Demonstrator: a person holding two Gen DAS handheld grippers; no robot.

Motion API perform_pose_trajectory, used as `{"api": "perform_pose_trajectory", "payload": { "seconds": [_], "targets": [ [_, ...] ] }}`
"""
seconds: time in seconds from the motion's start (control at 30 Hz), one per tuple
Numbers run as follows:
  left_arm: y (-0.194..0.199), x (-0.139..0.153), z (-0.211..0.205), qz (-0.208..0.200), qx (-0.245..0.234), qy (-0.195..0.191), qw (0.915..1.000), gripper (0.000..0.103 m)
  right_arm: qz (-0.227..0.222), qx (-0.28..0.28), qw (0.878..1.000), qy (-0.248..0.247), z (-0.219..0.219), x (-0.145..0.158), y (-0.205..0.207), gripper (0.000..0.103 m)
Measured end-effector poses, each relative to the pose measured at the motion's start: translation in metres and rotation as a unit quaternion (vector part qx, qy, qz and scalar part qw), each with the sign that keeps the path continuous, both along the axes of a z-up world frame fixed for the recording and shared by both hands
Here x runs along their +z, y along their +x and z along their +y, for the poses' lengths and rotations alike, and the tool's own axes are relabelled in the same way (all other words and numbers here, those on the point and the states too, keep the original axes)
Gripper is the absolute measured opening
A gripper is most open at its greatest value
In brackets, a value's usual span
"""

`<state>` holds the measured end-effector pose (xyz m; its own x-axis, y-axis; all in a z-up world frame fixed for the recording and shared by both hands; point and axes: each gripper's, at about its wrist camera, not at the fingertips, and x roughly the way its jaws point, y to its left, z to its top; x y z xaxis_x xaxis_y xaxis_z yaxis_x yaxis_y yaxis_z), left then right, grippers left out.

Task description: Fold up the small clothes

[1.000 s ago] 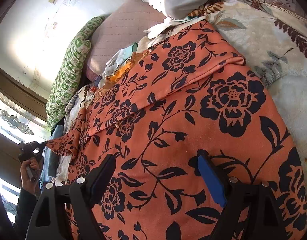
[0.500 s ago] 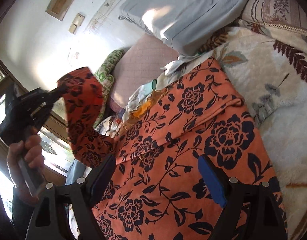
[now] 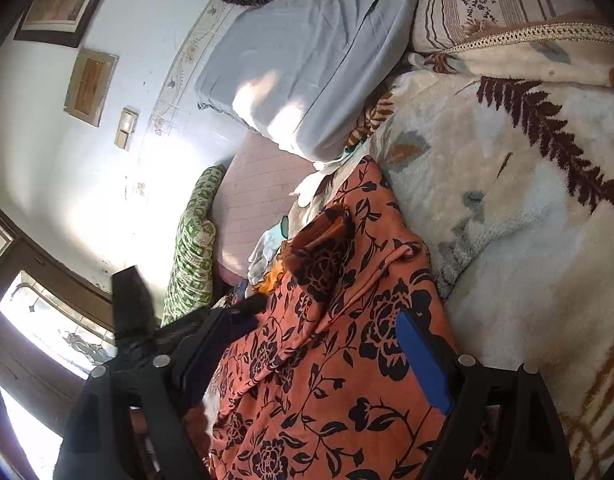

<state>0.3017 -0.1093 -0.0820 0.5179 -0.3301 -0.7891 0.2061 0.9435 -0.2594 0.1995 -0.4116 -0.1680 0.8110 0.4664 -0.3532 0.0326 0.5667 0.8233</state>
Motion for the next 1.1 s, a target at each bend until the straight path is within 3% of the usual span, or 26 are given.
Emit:
{"api": "perform_pose_trajectory", "payload": {
  "seconds": [0.07,0.13,0.2,0.27,0.37,0.4,0.47,0.5,0.53,0.57,0.6,0.73,0.8,0.83,0.87,0.97,1.1],
  "targets": [
    [-0.014,0.011,0.056,-0.026,0.065,0.009,0.9975,0.086,0.013,0.002,1.000,-0.015,0.004,-0.003,0.002,0.087],
    [-0.021,0.003,0.110,-0.020,0.119,0.029,0.9923,0.087,0.024,0.008,1.000,-0.017,0.009,-0.004,0.004,0.087],
    [-0.018,-0.018,0.158,0.014,0.172,0.041,0.9841,0.087,0.029,0.021,0.999,-0.037,0.018,0.003,0.016,0.087],
    [-0.017,-0.043,0.192,0.048,0.205,0.048,0.9765,0.087,0.025,0.050,0.997,-0.050,0.029,0.016,0.038,0.087],
    [-0.015,-0.079,0.219,0.087,0.226,0.059,0.9684,0.087,0.007,0.142,0.990,0.001,0.050,0.033,0.086,0.087],
    [-0.017,-0.085,0.223,0.079,0.228,0.056,0.9688,0.087,0.007,0.164,0.986,0.015,0.055,0.033,0.102,0.087],
    [-0.023,-0.084,0.221,0.053,0.220,0.072,0.9713,0.087,0.063,0.148,0.986,-0.035,0.059,0.015,0.133,0.087],
    [-0.024,-0.085,0.221,0.051,0.217,0.076,0.9717,0.087,0.129,0.137,0.980,-0.061,0.057,-0.009,0.150,0.087],
    [-0.025,-0.084,0.221,0.049,0.218,0.076,0.9718,0.087,0.186,0.125,0.974,-0.042,0.050,-0.036,0.159,0.082],
    [-0.025,-0.083,0.222,0.051,0.218,0.071,0.9720,0.087,0.169,0.099,0.981,-0.003,0.041,-0.039,0.155,0.082],
    [-0.026,-0.081,0.225,0.050,0.222,0.064,0.9717,0.087,0.161,0.091,0.983,-0.004,0.040,-0.028,0.152,0.082],
    [-0.023,-0.085,0.244,0.046,0.254,0.066,0.9638,0.087,0.093,0.117,0.986,-0.069,0.059,0.016,0.141,0.086],
    [-0.022,-0.085,0.245,0.045,0.254,0.071,0.9635,0.087,0.117,0.130,0.979,-0.109,0.064,0.005,0.149,0.086],
    [-0.020,-0.084,0.244,0.049,0.252,0.075,0.9634,0.087,0.171,0.122,0.969,-0.133,0.062,-0.013,0.156,0.085],
    [-0.020,-0.082,0.247,0.055,0.255,0.071,0.9627,0.086,0.177,0.113,0.972,-0.106,0.056,-0.022,0.154,0.085],
    [-0.030,-0.069,0.271,0.051,0.295,0.024,0.9539,0.086,0.135,0.100,0.981,-0.099,0.056,0.004,0.136,0.085],
    [-0.059,-0.052,0.304,0.032,0.333,-0.017,0.9421,0.086,0.096,0.135,0.975,-0.147,0.077,0.032,0.103,0.085]
  ]
}}
